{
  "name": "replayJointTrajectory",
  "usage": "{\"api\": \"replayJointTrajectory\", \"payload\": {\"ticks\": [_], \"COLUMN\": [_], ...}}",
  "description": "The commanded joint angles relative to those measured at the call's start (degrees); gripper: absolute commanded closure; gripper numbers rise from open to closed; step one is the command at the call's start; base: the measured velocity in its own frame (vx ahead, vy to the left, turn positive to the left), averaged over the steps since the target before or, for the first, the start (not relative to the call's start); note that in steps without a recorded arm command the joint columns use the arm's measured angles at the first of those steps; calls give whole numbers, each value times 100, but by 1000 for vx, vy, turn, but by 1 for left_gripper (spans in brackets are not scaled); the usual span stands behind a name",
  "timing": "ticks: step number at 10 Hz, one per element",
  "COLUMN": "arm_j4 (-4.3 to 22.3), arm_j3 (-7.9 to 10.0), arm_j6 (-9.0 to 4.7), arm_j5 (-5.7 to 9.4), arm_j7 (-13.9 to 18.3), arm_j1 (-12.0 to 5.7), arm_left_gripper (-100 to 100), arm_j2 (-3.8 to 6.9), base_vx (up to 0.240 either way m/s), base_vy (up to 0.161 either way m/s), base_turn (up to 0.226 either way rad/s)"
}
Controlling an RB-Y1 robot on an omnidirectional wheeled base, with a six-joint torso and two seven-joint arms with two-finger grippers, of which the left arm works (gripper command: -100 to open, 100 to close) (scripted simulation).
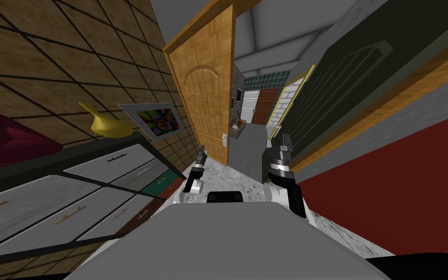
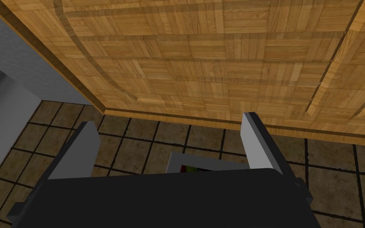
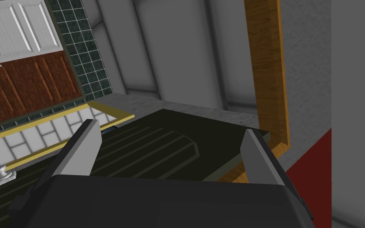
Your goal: Push the door open
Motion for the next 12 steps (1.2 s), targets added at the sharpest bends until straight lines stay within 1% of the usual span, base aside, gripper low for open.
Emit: {"api": "replayJointTrajectory", "payload": {"ticks": [1, 7, 12], "arm_j4": [176, 991, 1604], "arm_j3": [-78, -342, -541], "arm_j6": [78, 182, 260], "arm_j5": [7, 39, 62], "arm_j7": [32, 153, 244], "arm_j1": [-110, -526, -838], "arm_left_gripper": [-100, -100, -100], "arm_j2": [19, 71, 89], "base_vx": [88, 91, 90], "base_vy": [55, 52, 51], "base_turn": [-89, -92, -89]}}
